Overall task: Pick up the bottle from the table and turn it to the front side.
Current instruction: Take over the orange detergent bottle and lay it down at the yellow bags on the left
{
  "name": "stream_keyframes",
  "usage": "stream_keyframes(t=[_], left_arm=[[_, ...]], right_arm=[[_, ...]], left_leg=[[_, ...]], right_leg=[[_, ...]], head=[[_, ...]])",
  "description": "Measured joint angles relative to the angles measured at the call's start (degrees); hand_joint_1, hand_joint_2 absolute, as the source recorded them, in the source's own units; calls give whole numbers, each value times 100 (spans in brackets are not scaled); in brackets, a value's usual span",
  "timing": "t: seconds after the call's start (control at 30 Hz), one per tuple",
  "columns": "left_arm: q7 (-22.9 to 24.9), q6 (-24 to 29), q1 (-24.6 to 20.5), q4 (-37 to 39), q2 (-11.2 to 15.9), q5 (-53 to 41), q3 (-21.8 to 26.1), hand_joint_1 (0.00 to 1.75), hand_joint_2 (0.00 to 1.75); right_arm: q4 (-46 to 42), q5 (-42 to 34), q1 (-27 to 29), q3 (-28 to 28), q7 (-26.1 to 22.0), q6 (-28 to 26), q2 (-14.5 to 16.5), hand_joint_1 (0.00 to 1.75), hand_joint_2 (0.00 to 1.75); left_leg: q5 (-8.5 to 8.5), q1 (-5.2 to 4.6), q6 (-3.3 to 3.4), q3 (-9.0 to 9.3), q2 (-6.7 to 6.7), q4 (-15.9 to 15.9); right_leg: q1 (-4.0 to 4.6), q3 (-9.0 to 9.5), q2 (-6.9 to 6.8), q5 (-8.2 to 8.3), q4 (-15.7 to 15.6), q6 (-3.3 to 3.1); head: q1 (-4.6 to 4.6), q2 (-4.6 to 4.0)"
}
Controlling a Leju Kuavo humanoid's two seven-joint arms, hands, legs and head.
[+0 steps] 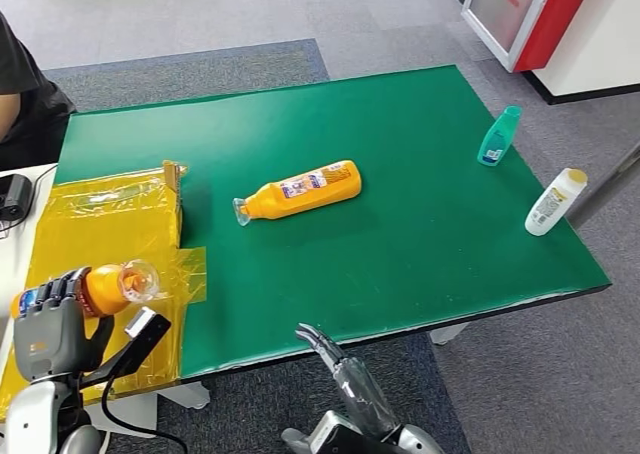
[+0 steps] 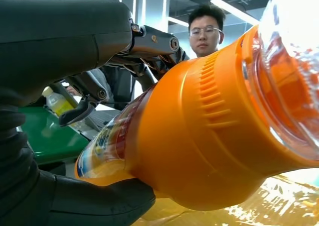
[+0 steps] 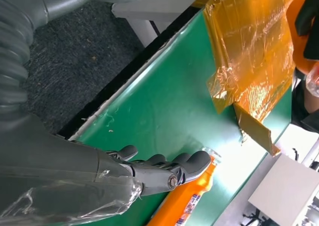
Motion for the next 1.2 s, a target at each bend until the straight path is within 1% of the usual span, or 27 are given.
stream_keyframes(t=[0.13,0.3,0.5,0.57,0.7,0.77,0.83,0.87,0.9,1.0,1.03,1.1,1.2], left_arm=[[158,-51,-129,204,204,-1,-143,175,175],[362,-142,-307,361,392,-1,-367,172,175],[749,-303,-713,477,616,-1,-915,169,175],[807,-321,-808,511,662,-2,-1051,163,175],[1035,-353,-993,574,801,-3,-1363,143,175],[1141,-480,-1113,605,863,-4,-1560,140,175],[1222,-664,-1211,641,908,-5,-1758,142,175],[1262,-754,-1236,662,918,-5,-1840,139,175],[1317,-848,-1248,689,924,-5,-1918,131,175],[1510,-1097,-1238,786,937,-5,-2085,78,175],[1551,-1164,-1225,818,940,-5,-2111,63,175],[1582,-1282,-1191,883,941,-5,-2132,52,175],[1604,-1345,-1159,964,941,-7,-2145,54,175]], right_arm=[[51,-29,-55,72,1,9,-50,0,175],[111,-103,-100,152,34,54,-110,0,175],[216,-163,-218,289,85,115,-180,0,175],[248,-180,-245,322,90,120,-198,0,175],[304,-222,-297,389,134,142,-237,0,175],[331,-251,-330,427,168,153,-256,0,175],[362,-284,-360,461,192,159,-269,0,175],[378,-299,-373,475,198,159,-274,0,175],[394,-311,-386,487,203,159,-279,0,175],[439,-343,-418,512,219,159,-288,0,175],[451,-354,-427,519,225,161,-289,0,175],[475,-373,-442,528,232,170,-291,0,175],[509,-381,-455,535,234,180,-291,0,175]], left_leg=[[0,-1,1,0,0,0],[0,-1,0,0,0,0],[2,0,-2,-1,0,0],[2,0,-2,-1,0,0],[3,0,-2,-1,0,0],[3,-1,-2,-1,0,0],[2,-1,-2,-1,0,0],[2,-1,-2,-1,0,0],[2,-1,-2,-1,1,0],[2,-1,-2,-2,1,0],[2,-1,-2,-2,1,0],[2,-1,-2,-3,1,0],[2,0,-2,-3,1,0]], right_leg=[[-1,0,0,0,0,1],[-1,-2,0,0,0,0],[0,-1,0,5,0,-4],[0,-2,0,6,0,-5],[0,-3,-1,6,0,-5],[-1,-2,0,6,0,-5],[-1,-1,0,6,0,-5],[-1,-2,1,6,0,-5],[-1,-2,1,7,0,-5],[-1,-2,1,6,0,-5],[-1,-2,1,6,0,-5],[-1,-3,1,6,0,-5],[0,-3,1,6,0,-5]], head=[[1,0],[0,0],[0,0],[0,0],[0,0],[0,0],[1,0],[1,0],[1,0],[1,0],[1,0],[0,0],[0,0]])
